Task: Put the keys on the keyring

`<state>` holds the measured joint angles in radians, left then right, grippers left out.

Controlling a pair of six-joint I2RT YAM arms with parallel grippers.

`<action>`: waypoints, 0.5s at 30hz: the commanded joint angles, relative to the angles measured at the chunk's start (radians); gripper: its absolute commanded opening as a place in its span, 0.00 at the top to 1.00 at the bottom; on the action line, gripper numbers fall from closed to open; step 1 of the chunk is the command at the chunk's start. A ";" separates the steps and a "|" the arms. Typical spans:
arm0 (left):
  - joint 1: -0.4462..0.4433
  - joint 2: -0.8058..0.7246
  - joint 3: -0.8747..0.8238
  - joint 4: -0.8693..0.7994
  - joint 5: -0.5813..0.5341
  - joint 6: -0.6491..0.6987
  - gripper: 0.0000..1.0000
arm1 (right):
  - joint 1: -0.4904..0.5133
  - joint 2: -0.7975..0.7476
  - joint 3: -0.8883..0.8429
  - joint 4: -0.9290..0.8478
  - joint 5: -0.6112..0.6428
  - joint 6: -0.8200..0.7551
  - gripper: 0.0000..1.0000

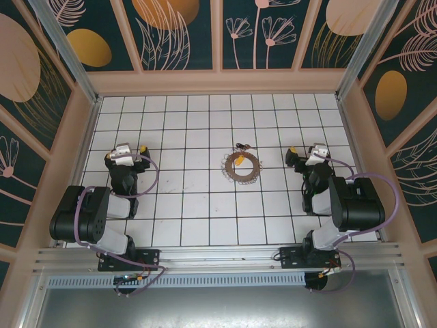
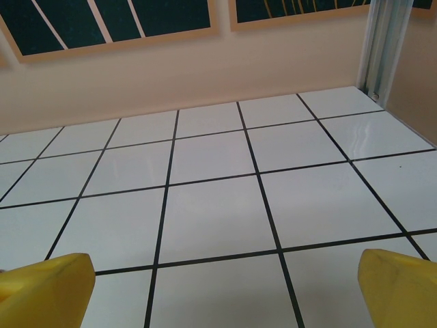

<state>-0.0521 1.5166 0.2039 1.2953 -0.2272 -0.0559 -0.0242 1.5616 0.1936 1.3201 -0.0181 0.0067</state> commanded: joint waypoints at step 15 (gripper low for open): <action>0.005 -0.150 0.159 -0.381 0.036 -0.008 0.01 | 0.027 -0.198 0.043 -0.183 0.051 -0.020 0.01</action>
<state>-0.0521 1.3952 0.3439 1.0214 -0.1932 -0.0559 -0.0143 1.4117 0.2058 1.1912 -0.0097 0.0044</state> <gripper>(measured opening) 0.988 0.990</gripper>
